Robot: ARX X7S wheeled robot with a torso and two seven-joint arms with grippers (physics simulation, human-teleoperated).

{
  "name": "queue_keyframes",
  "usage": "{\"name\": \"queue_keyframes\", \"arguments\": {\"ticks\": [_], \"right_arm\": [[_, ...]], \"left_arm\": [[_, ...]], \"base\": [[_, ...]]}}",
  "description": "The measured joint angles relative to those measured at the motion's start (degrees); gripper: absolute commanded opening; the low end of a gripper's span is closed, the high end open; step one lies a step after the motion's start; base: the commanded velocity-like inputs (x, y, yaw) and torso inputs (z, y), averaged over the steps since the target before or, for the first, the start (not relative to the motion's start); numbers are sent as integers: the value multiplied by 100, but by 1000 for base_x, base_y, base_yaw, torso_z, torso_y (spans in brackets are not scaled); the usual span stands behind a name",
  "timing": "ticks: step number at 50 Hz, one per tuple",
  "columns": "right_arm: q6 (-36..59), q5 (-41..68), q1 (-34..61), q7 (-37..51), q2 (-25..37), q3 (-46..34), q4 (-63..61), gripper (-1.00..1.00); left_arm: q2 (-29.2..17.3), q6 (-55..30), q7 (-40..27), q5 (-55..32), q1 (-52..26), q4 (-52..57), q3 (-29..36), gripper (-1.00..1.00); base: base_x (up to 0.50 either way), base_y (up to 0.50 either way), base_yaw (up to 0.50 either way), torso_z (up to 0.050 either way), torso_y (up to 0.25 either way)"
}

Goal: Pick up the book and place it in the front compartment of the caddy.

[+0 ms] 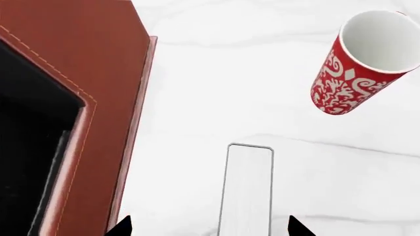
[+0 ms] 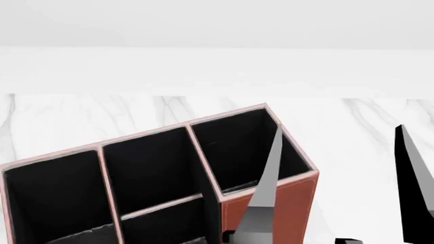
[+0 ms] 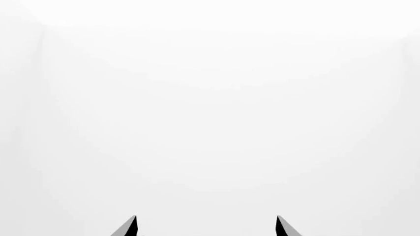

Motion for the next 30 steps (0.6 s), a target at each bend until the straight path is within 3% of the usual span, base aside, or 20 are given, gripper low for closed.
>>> {"name": "queue_keyframes", "arguments": {"ticks": [30], "right_arm": [[-115,48,210,205,176,-233,-40,100]], "left_arm": [[386,-182,32,252,269,-418,173,100]], "base": [[0,0,0,0,0]]}}
